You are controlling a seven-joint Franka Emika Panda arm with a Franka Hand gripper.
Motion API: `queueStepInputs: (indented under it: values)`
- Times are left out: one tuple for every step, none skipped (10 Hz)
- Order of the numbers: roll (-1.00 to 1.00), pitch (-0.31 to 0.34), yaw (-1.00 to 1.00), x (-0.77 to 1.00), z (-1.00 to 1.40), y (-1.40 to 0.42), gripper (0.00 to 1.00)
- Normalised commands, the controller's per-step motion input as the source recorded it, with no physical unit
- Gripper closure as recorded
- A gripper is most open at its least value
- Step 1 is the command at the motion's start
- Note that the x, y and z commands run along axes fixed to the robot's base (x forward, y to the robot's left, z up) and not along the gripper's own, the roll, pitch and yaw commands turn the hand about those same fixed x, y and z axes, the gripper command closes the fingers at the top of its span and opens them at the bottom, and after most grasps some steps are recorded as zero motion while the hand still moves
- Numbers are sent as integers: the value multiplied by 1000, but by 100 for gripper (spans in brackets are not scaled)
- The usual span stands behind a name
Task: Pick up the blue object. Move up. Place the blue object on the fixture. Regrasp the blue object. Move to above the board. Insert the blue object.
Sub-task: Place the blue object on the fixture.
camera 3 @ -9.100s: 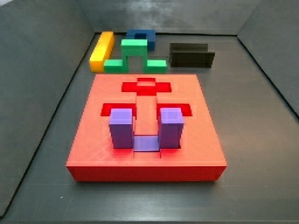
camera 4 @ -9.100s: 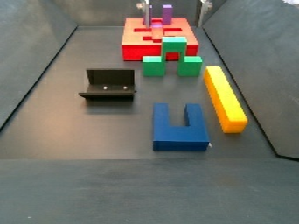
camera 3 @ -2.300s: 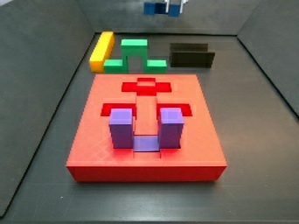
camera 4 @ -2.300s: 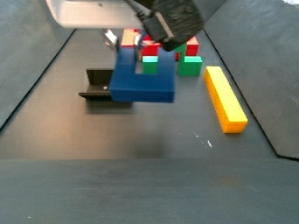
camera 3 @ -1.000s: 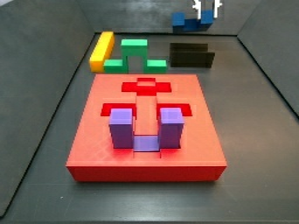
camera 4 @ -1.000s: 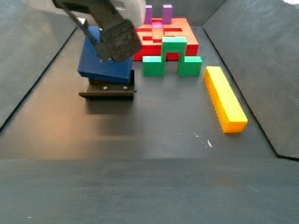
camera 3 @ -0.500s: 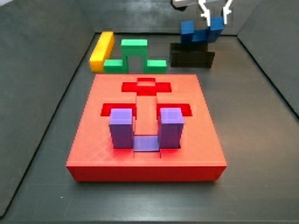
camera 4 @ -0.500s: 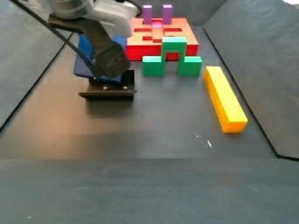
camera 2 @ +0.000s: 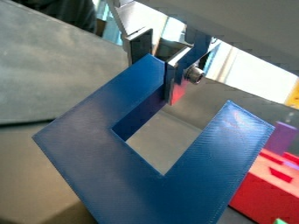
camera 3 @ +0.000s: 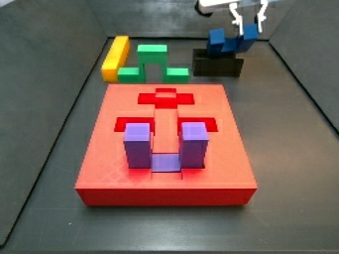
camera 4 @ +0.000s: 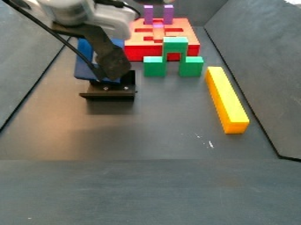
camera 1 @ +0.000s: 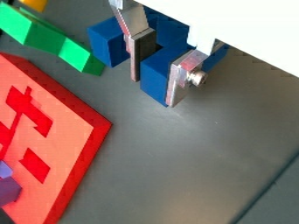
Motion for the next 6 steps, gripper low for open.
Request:
queueStepInputs:
  values:
    - [0, 86, 311, 0, -20, 0, 100]
    - [137, 277, 23, 37, 34, 17, 100]
    - [51, 329, -31, 0, 54, 114, 100]
    - [0, 166, -54, -20, -66, 106, 100]
    - [0, 114, -74, -71, -151, 86, 100]
    - [-54, 0, -74, -6, -103, 66, 100]
